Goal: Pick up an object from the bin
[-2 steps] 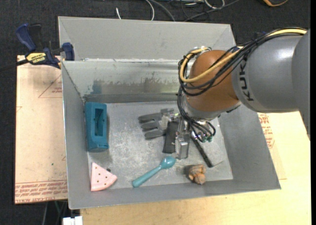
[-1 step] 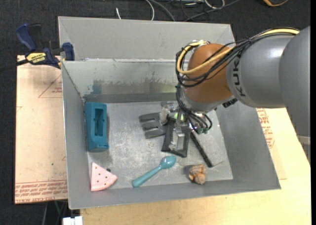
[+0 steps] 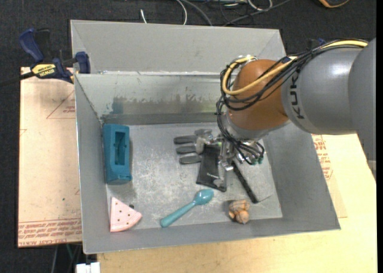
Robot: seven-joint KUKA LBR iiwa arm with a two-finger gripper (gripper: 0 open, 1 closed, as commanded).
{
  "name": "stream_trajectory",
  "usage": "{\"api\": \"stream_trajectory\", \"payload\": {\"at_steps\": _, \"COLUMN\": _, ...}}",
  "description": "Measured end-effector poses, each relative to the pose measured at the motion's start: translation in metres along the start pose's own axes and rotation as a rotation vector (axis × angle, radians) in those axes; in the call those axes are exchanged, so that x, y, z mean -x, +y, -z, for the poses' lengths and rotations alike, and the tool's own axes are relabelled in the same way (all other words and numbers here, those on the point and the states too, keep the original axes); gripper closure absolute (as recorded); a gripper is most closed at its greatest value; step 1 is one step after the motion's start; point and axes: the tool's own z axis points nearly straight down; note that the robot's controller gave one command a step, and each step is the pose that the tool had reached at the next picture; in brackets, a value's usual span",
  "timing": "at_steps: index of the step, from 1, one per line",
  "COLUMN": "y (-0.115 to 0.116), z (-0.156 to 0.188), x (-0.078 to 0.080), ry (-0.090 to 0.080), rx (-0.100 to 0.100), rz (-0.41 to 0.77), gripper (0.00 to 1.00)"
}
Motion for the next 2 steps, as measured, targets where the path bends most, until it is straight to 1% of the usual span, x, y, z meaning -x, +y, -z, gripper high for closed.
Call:
{"api": "stream_trajectory", "payload": {"at_steps": 1, "y": -0.0262, "z": -0.0001, "x": 0.0274, "ry": -0.008, "rx": 0.0, "rz": -0.283, "gripper": 1.0}}
{"api": "stream_trajectory", "payload": {"at_steps": 2, "y": -0.0263, "z": -0.0001, "x": 0.0274, "ry": -0.008, "rx": 0.001, "rz": -0.284, "gripper": 1.0}}
